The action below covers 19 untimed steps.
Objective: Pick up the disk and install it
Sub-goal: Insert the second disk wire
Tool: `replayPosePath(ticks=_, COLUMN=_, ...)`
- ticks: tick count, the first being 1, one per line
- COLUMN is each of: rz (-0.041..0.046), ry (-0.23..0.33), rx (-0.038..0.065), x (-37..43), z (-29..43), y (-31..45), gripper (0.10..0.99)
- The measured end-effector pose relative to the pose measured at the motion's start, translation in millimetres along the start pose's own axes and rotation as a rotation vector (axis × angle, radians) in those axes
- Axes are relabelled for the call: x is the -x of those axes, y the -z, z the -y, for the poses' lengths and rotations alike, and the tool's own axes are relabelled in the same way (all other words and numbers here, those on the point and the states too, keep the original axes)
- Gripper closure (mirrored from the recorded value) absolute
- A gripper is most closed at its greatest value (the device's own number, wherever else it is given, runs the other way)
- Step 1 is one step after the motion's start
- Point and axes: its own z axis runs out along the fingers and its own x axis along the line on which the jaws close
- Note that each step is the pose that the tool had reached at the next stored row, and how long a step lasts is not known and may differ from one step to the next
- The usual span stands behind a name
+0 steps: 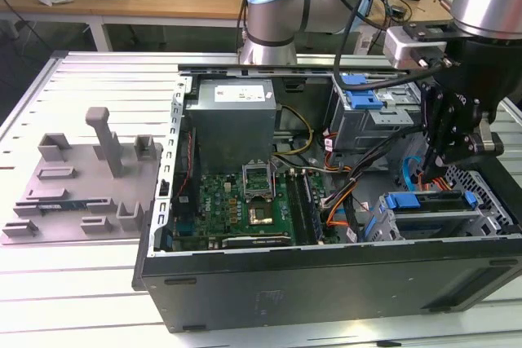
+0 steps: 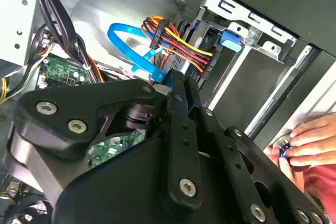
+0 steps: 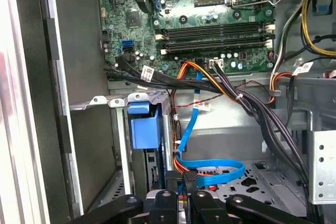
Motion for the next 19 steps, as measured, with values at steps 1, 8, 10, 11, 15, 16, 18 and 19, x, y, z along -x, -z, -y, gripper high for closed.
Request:
replayPosePath(ticks=1, rz=0.0021, ry=0.001, rx=0.003, x=-1.9, z=0.4, y=-0.4, gripper=0.925)
replayPosePath(ticks=8, rz=0.0209, ry=0.005, rx=0.026, x=-11.9, z=3.6, y=-1.6, gripper=0.925)
replayPosePath(ticks=10, rz=0.0234, ry=0.006, rx=0.028, x=-13.2, z=4.9, y=-1.9, gripper=0.925)
replayPosePath(ticks=11, rz=0.0252, ry=0.007, rx=0.029, x=-14.5, z=5.5, y=-2.1, gripper=0.925)
replayPosePath(ticks=15, rz=0.0276, ry=0.007, rx=0.032, x=-17.2, z=5.8, y=-2.5, gripper=0.925)
replayPosePath(ticks=16, rz=0.0285, ry=0.007, rx=0.032, x=-17.9, z=5.8, y=-2.6, gripper=0.925)
replayPosePath(ticks=18, rz=0.0352, ry=0.006, rx=0.033, x=-20.8, z=6.1, y=-3.0, gripper=0.925)
replayPosePath(ticks=19, rz=0.0383, ry=0.006, rx=0.033, x=-21.6, z=6.2, y=-3.1, gripper=0.925)
